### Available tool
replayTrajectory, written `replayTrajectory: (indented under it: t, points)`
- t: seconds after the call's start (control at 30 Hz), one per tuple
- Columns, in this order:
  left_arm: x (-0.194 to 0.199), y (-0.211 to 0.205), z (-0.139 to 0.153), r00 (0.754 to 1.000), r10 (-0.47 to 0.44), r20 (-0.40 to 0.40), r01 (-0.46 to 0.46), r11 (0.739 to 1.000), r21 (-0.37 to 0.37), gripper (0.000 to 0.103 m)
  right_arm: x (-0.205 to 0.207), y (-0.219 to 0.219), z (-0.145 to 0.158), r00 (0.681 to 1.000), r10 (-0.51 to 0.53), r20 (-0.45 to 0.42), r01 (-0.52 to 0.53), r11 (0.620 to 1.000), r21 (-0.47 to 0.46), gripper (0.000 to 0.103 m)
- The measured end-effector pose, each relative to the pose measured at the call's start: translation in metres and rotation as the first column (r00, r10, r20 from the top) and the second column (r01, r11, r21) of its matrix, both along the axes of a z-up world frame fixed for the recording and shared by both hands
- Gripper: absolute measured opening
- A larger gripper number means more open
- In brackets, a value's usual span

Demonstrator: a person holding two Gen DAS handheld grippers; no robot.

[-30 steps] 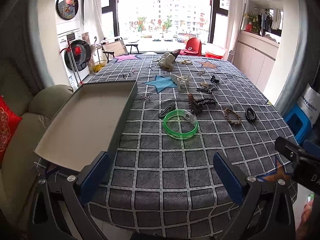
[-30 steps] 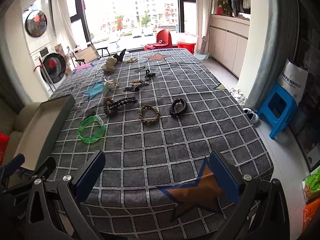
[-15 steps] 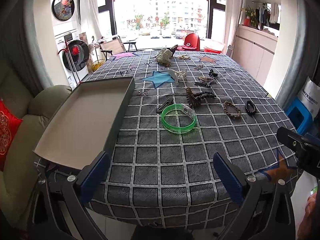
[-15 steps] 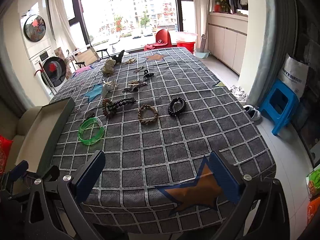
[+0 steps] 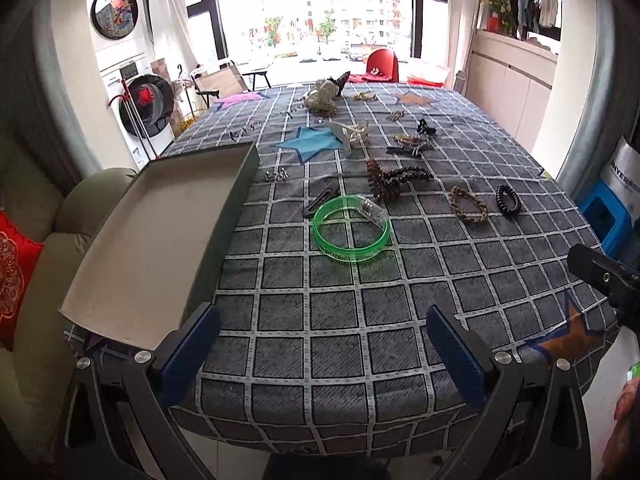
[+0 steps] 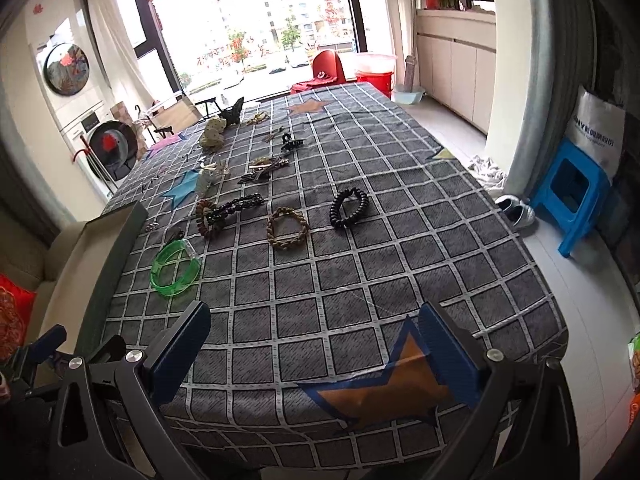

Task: Organize jewelry
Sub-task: 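Move the left tool toward the green bangle while the right tool approaches the black coiled hair tie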

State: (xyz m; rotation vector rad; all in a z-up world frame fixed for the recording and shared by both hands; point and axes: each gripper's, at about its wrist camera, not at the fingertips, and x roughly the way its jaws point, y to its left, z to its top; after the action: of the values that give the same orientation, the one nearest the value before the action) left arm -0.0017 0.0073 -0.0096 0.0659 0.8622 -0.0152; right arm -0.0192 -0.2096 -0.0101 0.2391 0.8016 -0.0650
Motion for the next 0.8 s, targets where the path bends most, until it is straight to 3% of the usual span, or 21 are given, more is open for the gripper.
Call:
replayTrajectory:
  t: [0.33,0.57,0.8]
  points:
    - [0.022,-0.006,-0.021,0.998,0.002,-0.065,-0.001,1.000,0.014,0.103,0.019,-0.019,-0.016,1.000,0.001,0.004,-0.001,0.998,0.067,0.103]
    - [0.034,-0.006,-0.029,0.996,0.014,-0.091,-0.011,1.000,0.025,0.103,0.027,-0.020,-0.019,0.998,0.033,0.050,-0.036,0.997,0.062,0.103]
    - [0.050,0.005,-0.032,0.992,0.005,-0.125,-0.009,0.999,-0.035,0.103,0.042,-0.025,-0.022,0.998,0.064,-0.025,-0.063,0.997,0.042,0.103]
